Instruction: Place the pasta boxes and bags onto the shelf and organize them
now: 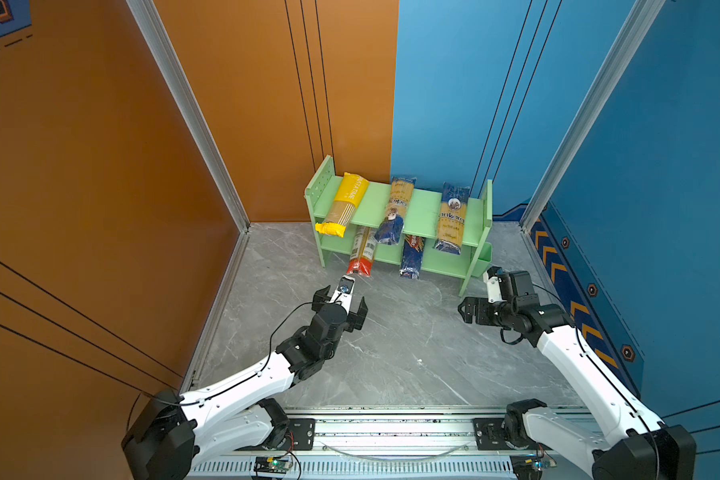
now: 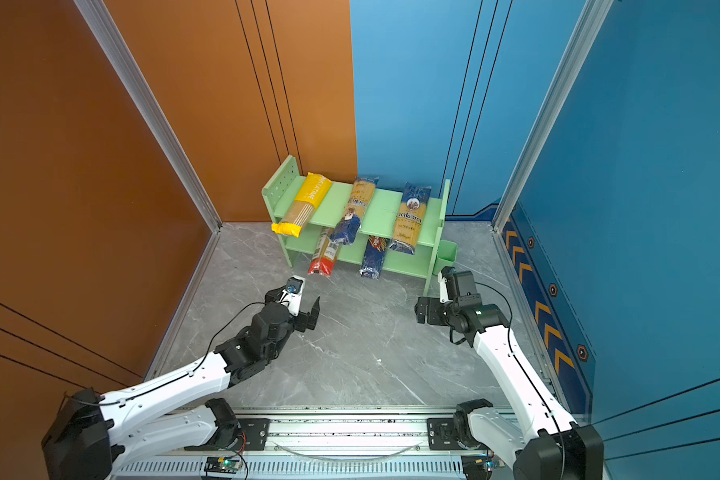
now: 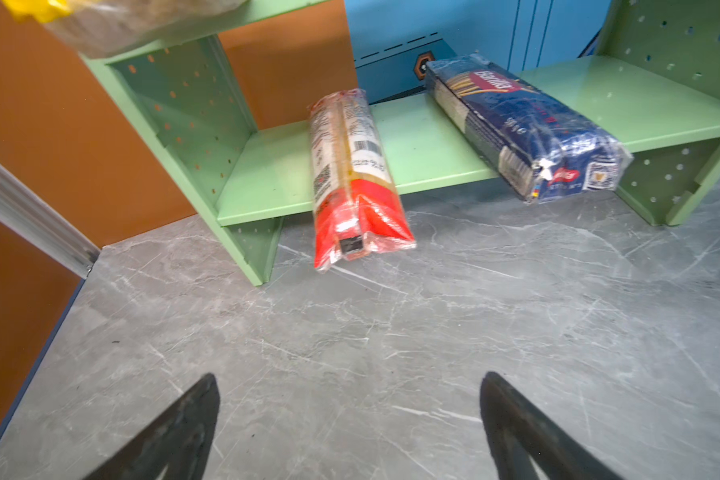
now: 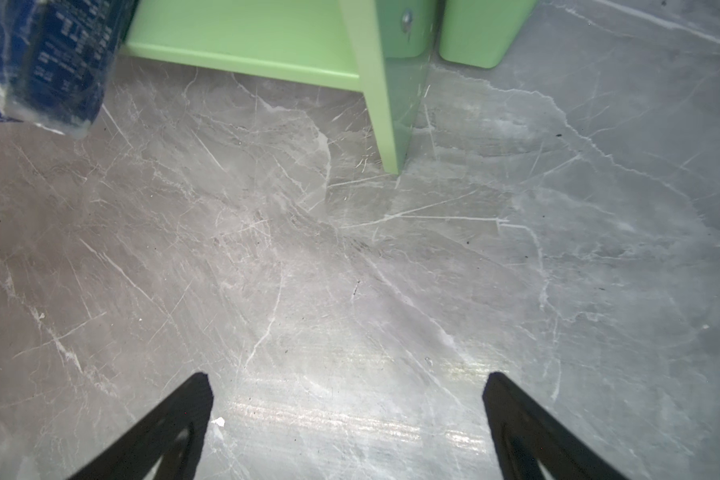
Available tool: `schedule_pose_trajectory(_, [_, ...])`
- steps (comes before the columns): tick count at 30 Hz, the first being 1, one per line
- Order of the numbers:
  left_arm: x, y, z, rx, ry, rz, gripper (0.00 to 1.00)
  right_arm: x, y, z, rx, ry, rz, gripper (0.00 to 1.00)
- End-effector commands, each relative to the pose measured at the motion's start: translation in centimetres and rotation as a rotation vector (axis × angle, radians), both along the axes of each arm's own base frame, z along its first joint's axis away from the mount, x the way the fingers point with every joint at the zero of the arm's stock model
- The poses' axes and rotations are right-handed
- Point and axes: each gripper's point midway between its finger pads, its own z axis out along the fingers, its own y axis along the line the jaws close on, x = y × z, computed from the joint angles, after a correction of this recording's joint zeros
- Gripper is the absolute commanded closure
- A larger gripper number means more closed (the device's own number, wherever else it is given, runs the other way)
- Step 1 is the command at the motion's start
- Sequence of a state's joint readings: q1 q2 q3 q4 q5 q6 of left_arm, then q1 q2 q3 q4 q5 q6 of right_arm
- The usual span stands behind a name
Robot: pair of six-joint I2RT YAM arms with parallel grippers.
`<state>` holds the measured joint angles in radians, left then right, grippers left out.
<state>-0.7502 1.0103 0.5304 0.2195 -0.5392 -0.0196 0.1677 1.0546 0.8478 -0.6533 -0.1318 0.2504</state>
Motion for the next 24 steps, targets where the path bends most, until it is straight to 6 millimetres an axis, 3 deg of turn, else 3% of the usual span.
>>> schedule_pose_trajectory(1, [0.0,1.4,-0.4,0.009,0.016,-0.013,0.02,0.8,-0.4,1.1,0.044,-0.037,-0.014,0.00])
schedule_pose_trajectory(11, [2.0,7.7,-1.2,-0.048,-0.004,0.136,0.02,2.6,-1.6,2.4,0.018,-0.146,-0.044,0.00])
schedule_pose_trajectory(18, [3.7,12.2,-3.2,-0.067,0.000,0.243,0.02,3.3,-2.5,3.1,-0.027,-0.192,-0.074,0.00])
schedule_pose_trajectory(24, [4.5,14.5,-4.8,-0.065,-0.004,0.300,0.02,4.4,-3.4,3.4,-0.079,-0.255,-0.100,0.00])
